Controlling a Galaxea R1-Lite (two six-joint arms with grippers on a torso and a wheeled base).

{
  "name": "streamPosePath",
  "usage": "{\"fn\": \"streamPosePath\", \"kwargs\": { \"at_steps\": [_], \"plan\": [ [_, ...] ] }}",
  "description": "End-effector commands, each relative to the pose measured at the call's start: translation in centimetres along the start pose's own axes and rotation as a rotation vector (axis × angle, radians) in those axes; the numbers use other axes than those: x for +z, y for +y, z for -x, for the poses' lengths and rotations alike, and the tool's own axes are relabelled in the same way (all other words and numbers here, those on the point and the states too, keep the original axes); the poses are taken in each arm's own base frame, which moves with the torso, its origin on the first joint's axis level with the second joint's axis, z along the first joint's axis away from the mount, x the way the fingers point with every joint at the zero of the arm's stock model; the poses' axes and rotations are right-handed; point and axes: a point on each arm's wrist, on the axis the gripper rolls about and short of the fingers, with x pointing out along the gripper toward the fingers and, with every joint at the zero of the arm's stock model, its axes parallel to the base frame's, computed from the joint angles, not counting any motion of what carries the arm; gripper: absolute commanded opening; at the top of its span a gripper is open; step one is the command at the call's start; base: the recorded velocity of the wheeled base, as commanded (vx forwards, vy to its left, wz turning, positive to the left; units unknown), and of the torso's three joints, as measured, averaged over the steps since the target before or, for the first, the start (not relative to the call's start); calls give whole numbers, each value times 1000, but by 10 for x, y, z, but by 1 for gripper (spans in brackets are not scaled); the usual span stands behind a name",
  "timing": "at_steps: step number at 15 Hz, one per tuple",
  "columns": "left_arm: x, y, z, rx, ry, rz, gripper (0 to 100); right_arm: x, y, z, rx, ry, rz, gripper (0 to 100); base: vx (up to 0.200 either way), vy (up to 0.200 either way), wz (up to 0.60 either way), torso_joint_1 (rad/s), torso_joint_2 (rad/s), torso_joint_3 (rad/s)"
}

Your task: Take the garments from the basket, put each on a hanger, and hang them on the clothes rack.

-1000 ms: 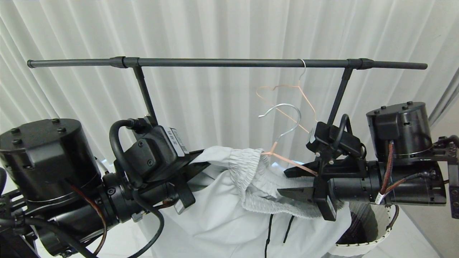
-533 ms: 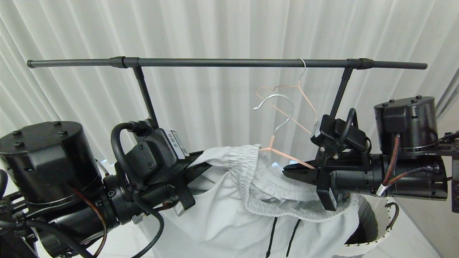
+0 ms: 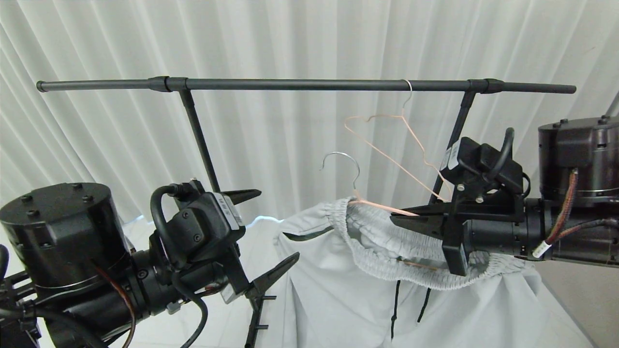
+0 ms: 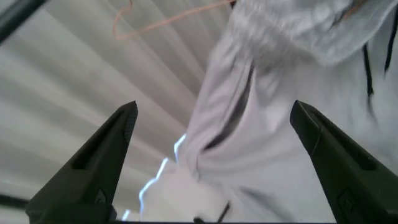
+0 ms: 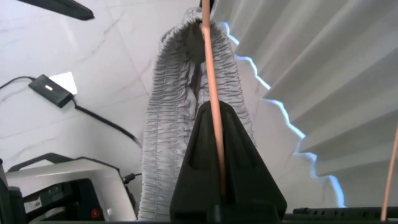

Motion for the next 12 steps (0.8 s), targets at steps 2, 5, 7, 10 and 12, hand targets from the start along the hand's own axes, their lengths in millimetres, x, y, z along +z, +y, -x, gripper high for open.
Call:
{"fn": "streamPosePath", "kwargs": {
  "at_steps": [2, 5, 7, 10, 12],
  "plan": [
    [-28, 1, 12, 33, 112, 39, 100, 5, 1, 15, -17, -32, 13, 0, 0, 0, 0, 0, 0, 0],
    [-67, 5, 18, 64, 279, 101, 100, 7, 6, 27, -20, -57, 36, 0, 0, 0, 0, 0, 0, 0],
    [-81, 9, 13, 71, 334, 138, 100, 7, 11, 32, -19, -94, 55, 0, 0, 0, 0, 0, 0, 0],
    [-91, 12, 4, 66, 368, 157, 100, 11, 11, 32, -37, -162, 80, 0, 0, 0, 0, 0, 0, 0],
    [-96, 18, -3, 81, 378, 201, 100, 16, 12, 33, -37, -197, 94, 0, 0, 0, 0, 0, 0, 0]
  ]
}}
